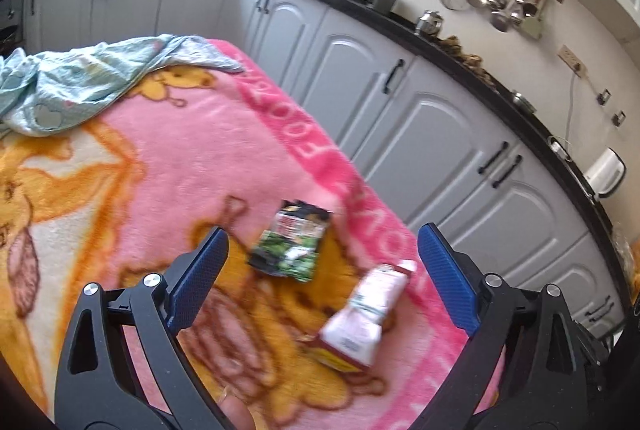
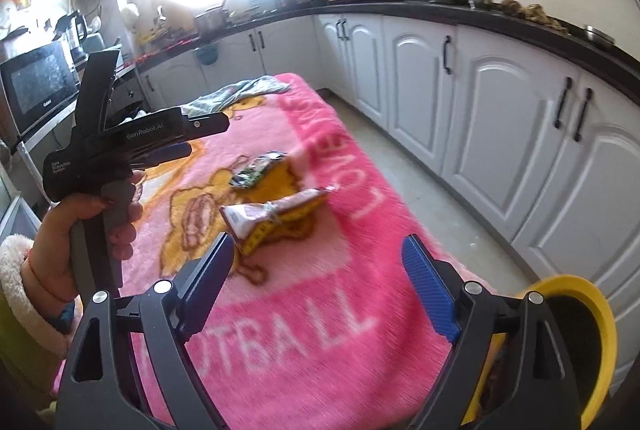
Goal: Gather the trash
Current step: 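Grasp the green snack packet with the left tool while the right tool grasps the white-and-yellow box, then carry both items over the yellow bin and open both tools to drop them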
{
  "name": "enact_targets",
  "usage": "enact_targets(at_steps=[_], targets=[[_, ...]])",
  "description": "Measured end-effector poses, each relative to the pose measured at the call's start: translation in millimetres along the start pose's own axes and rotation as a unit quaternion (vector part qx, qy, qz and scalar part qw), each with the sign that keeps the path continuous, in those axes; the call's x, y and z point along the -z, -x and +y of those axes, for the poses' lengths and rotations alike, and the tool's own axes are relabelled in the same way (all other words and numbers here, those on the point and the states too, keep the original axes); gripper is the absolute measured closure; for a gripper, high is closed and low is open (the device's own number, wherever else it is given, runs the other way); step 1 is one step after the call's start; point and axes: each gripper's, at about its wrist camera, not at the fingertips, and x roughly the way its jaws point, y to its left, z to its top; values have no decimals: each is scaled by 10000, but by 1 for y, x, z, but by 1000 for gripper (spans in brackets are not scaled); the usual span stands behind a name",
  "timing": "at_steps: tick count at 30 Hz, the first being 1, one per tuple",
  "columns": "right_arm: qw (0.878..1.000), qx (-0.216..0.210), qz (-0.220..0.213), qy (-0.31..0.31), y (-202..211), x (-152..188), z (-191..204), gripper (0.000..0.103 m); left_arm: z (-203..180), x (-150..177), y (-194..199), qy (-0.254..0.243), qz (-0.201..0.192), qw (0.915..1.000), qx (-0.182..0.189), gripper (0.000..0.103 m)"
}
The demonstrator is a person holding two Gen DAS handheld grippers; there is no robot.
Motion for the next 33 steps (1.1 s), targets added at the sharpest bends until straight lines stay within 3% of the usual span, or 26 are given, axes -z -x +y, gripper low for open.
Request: enact_targets(at_steps=[4, 8, 10, 13, 17, 19, 21, 22, 24, 28, 33], targets=[[9996, -102, 245, -71, -34, -8, 7, 20, 21, -3, -13, 148, 148, 9998, -68, 16], [9972, -210, 566, -448, -71, -14, 3, 20, 44, -3, -34, 534, 468, 9974, 133, 38], [9946, -286, 705, -700, -88, -18, -1, 21, 52, -1, -44, 749, 639, 9947, 282, 42], [9886, -384, 979, -1080, -115, -20, -8, 31, 60, 2, -58, 1017, 843, 9899, 515, 54], [9773, -585, 1274, -1590, -141, -17, -18, 40, 64, 8, -71, 1239, 995, 9840, 812, 56], [9763, -630, 1221, -1674, -142, -16, -21, 45, 62, 10, -75, 1266, 1019, 9830, 855, 59], [9761, -734, 1207, -1651, -140, -15, -23, 58, 59, 12, -78, 1227, 1052, 9835, 810, 67], [9753, -790, 1205, -1672, -138, -14, -24, 59, 57, 14, -79, 1180, 1048, 9845, 759, 69], [9737, -902, 1184, -1726, -132, -10, -28, 62, 51, 16, -80, 1006, 1062, 9877, 559, 87], [9768, -903, 1092, -1603, -118, -3, -28, 64, 46, 21, -80, 840, 1063, 9895, 503, 99], [9836, -778, 980, -1298, -92, 7, -28, 67, 28, 26, -61, 525, 956, 9918, 661, 101]])
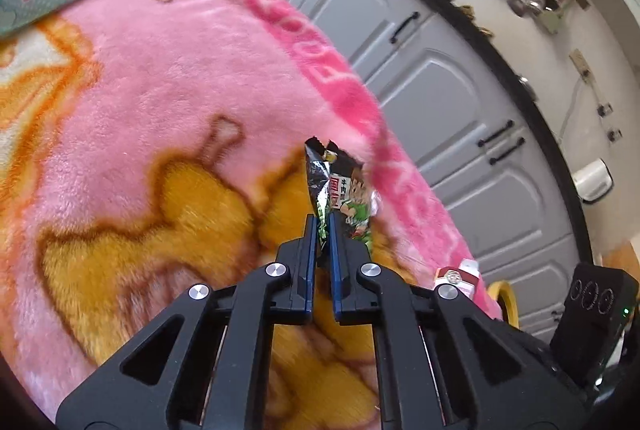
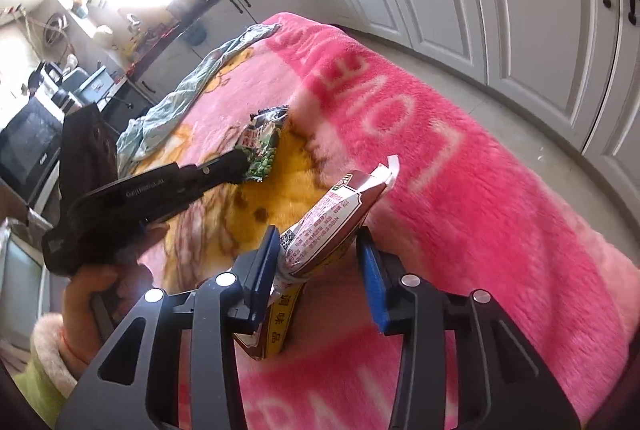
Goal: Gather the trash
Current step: 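Carry both items over the yellow bin and open both tools to drop them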
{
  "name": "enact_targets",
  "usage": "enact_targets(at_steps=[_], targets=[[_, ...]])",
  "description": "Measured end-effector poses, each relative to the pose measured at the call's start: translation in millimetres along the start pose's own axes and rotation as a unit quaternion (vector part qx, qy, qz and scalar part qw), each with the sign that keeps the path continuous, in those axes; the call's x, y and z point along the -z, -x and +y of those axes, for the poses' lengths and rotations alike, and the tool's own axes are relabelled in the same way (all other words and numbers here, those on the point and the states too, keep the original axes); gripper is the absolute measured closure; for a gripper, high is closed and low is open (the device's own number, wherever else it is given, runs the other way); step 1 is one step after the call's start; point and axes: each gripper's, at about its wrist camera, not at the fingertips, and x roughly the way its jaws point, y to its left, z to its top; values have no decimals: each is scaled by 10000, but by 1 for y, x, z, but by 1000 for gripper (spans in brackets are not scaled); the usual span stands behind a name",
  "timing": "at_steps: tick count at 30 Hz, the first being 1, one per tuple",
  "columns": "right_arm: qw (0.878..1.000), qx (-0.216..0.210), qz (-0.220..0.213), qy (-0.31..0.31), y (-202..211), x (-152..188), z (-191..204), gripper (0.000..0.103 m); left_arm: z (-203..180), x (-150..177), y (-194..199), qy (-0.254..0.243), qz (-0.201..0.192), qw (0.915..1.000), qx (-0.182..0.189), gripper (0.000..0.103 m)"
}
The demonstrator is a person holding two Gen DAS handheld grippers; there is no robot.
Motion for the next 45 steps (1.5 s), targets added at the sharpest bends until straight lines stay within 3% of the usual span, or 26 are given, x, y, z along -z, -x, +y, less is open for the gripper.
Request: enact_targets(at_steps=[4, 6, 18, 27, 35, 45], targets=[[9996, 118, -128, 219, 23, 10, -2, 70, -26, 11, 16, -337, -105, 9993, 120, 101], [9992, 155, -191, 311, 33, 13, -2, 77, -42, 18, 24, -525, -148, 9983, 186, 101], [9935, 409, -900, 559, 128, 26, -19, 78, -136, 47, 45, -1359, -245, 9886, 605, 101], [9874, 777, -1297, 456, 202, 57, -56, 78, -214, 75, 32, -1947, -49, 9761, 962, 101], [9802, 1158, -1606, 7, 254, 85, -112, 78, -276, 106, 11, -2414, 214, 9625, 1223, 101], [9722, 1438, -1778, -506, 283, 115, -164, 79, -323, 145, -21, -2779, 591, 9495, 1330, 101]])
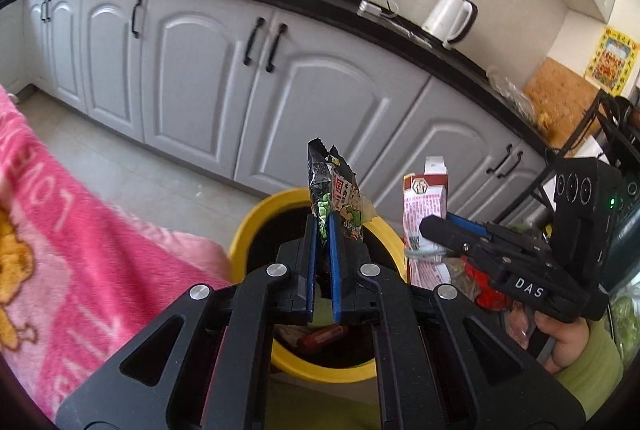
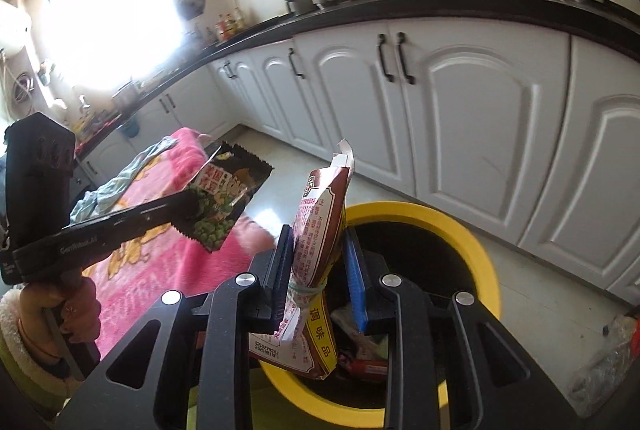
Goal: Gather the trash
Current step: 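Carry both items over the yellow bin and open both tools to drop them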
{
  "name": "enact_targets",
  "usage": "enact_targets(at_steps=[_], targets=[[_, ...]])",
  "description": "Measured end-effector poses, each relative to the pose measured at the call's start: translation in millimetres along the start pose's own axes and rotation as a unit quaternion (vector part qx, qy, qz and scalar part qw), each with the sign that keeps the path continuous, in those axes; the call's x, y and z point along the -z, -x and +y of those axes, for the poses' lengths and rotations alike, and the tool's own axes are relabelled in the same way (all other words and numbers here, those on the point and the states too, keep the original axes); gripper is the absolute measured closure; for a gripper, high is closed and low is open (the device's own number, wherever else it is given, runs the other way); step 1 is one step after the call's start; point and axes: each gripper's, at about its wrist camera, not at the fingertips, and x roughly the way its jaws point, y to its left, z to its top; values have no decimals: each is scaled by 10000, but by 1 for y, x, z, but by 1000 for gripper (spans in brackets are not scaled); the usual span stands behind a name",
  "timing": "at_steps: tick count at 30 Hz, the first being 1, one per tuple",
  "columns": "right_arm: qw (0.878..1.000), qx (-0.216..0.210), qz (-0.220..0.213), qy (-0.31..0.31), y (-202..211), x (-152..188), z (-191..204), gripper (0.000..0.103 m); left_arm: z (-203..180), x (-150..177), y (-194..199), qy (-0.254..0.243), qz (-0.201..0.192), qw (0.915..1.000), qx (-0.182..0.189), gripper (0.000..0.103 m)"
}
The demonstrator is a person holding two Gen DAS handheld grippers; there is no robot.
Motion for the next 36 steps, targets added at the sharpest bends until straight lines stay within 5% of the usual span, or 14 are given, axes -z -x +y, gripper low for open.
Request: enact_targets(at_steps=[8, 10, 12, 16, 22, 30, 36], targets=[[9990, 43, 85, -430, -6, 9, -25, 76, -11, 11, -24, -77, 194, 9998, -47, 99], [9986, 100, 69, -510, -6, 10, -29, 72, -10, 14, -29, -19, 263, 9996, -77, 92], [9983, 119, 70, -572, -6, 11, -31, 66, -6, 17, -31, 38, 326, 9994, -123, 71], [9981, 146, 82, -585, -2, 15, -33, 66, -4, 21, -33, 44, 396, 9990, -209, 69], [9981, 220, 109, -567, 5, 23, -33, 59, 0, 23, -27, 83, 446, 9983, -365, 49], [9989, 352, 67, -314, 19, 34, -16, 37, 3, 24, -3, 29, 248, 9981, -571, 16], [9985, 539, -38, -84, 31, 41, 2, 19, 7, 25, 19, 91, 88, 9973, -724, 11]])
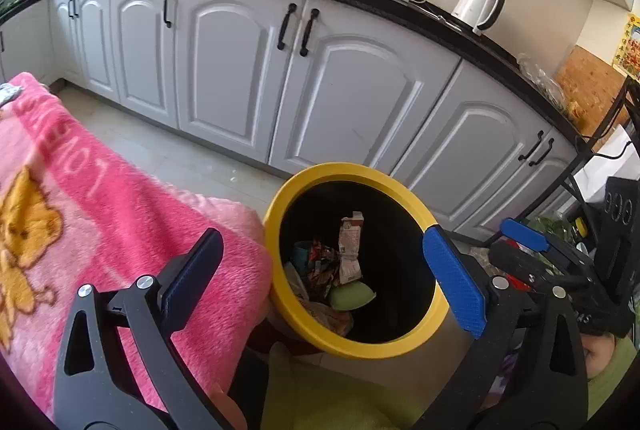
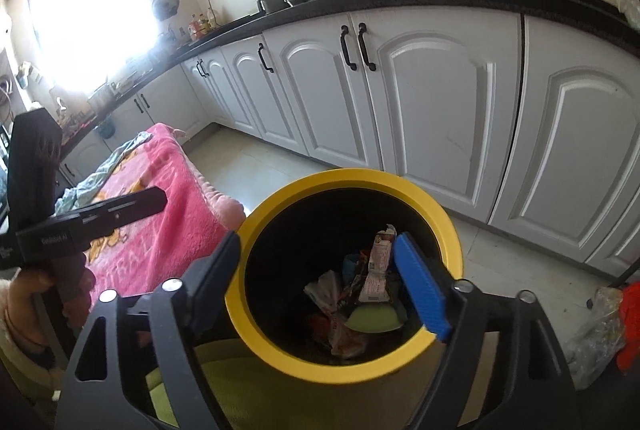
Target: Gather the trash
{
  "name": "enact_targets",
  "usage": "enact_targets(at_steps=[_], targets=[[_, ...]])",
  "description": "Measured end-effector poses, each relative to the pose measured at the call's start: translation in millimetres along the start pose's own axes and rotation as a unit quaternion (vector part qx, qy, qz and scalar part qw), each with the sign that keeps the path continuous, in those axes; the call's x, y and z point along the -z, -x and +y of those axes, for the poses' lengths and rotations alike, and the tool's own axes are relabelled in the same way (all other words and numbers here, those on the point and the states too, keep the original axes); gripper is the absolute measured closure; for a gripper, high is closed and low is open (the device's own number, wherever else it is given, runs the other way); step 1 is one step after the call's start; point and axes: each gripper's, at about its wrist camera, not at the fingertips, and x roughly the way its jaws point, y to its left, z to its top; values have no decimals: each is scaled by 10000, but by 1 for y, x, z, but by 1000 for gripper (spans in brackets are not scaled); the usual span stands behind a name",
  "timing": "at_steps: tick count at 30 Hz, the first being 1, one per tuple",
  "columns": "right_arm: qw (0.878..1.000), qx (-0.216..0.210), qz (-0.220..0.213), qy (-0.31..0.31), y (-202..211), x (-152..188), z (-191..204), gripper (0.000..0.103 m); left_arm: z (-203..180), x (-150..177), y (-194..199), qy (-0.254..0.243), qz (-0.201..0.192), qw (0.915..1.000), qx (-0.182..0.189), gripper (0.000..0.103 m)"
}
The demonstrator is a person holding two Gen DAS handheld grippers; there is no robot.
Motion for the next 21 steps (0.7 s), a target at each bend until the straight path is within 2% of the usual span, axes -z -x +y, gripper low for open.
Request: enact_targets(at_steps=[9, 21], targets=[[9992, 148, -175, 327, 22, 14, 28, 7, 10, 9, 35, 152, -314, 9992, -194, 11], [9934, 473, -665, 807, 55, 33, 73, 6, 13, 32, 89, 94, -909, 9949, -422, 11]])
